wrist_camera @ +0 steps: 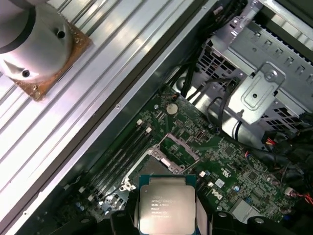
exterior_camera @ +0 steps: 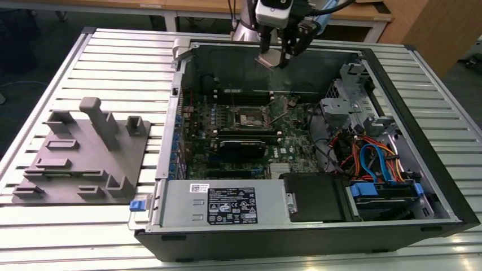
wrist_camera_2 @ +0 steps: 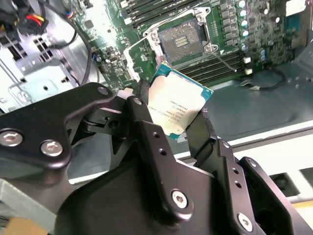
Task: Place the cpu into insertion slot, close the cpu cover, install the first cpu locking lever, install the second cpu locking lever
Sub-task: 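Place the cpu into insertion slot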
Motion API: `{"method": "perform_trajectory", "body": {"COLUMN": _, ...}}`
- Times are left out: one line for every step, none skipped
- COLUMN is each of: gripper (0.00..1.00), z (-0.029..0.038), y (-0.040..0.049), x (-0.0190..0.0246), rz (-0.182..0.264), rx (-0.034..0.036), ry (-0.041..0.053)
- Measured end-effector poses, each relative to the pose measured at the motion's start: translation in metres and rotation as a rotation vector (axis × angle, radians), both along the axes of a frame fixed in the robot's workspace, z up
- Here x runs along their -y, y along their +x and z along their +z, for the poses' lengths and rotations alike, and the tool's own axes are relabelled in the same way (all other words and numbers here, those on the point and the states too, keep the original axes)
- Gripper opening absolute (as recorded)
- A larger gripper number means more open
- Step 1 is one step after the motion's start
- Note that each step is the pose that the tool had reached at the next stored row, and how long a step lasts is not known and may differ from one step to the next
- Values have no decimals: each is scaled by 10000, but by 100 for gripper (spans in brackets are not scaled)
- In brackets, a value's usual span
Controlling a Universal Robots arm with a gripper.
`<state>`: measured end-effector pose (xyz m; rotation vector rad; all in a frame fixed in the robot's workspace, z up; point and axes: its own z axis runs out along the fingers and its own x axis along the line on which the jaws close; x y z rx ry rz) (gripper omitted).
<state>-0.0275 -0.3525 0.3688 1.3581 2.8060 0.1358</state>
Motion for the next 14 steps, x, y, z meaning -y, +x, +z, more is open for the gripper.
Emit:
{"method": "perform_trajectory", "body": {"gripper": 54, "z": -1, "y": 0, "x": 0, "rz": -181, "rx": -1, "ry": -1}}
{"method": "perform_trajectory", "body": {"gripper": 54, "z": -1, "y": 0, "x": 0, "rz": -335, "rx": -1, "ry": -1}}
{"method": "perform_trajectory", "body": {"gripper": 54, "z": -1, "y": 0, "x": 0, "rz": -391, "rx": -2, "ry": -1}}
{"method": "perform_trajectory", "body": {"gripper": 54, "z": -1, "y": 0, "x": 0, "rz": -395, "rx": -1, "ry": -2}}
{"method": "perform_trajectory", "body": {"gripper": 54, "z": -2, "y": 0, "x": 0, "rz": -397, "rx": -1, "ry": -2}}
{"method": "perform_trajectory", "body": {"gripper": 54, "z": -2, "y": 0, "x": 0, "rz": -397, "rx": -1, "ry": -1}}
{"method": "perform_trajectory", "body": {"gripper": 54, "z": -2, "y": 0, "x": 0, "rz": -397, "rx": -1, "ry": -2}}
{"method": "perform_trajectory", "body": {"gripper": 54, "z": -2, "y": 0, "x": 0, "rz": -397, "rx": -1, "ry": -1}}
{"method": "perform_trajectory", "body": {"gripper": 54, "z": -2, "y": 0, "x": 0, "rz": -397, "rx": -1, "ry": -1}}
{"method": "perform_trajectory", "body": {"gripper": 54, "z": -2, "y": 0, "x": 0, "rz": -397, "rx": 0, "ry": -1}}
{"method": "perform_trajectory", "body": {"gripper": 54, "z": -2, "y": 0, "x": 0, "rz": -397, "rx": 0, "ry": -1}}
{"method": "perform_trajectory", "body": {"gripper": 54, "z": -2, "y": 0, "x": 0, "rz": -398, "rx": -1, "ry": -1}}
{"method": "perform_trajectory", "body": {"gripper": 54, "z": -2, "y": 0, "x": 0, "rz": -399, "rx": 0, "ry": -1}}
{"method": "perform_trajectory", "body": {"gripper": 54, "z": -2, "y": 0, "x": 0, "rz": -400, "rx": -1, "ry": -1}}
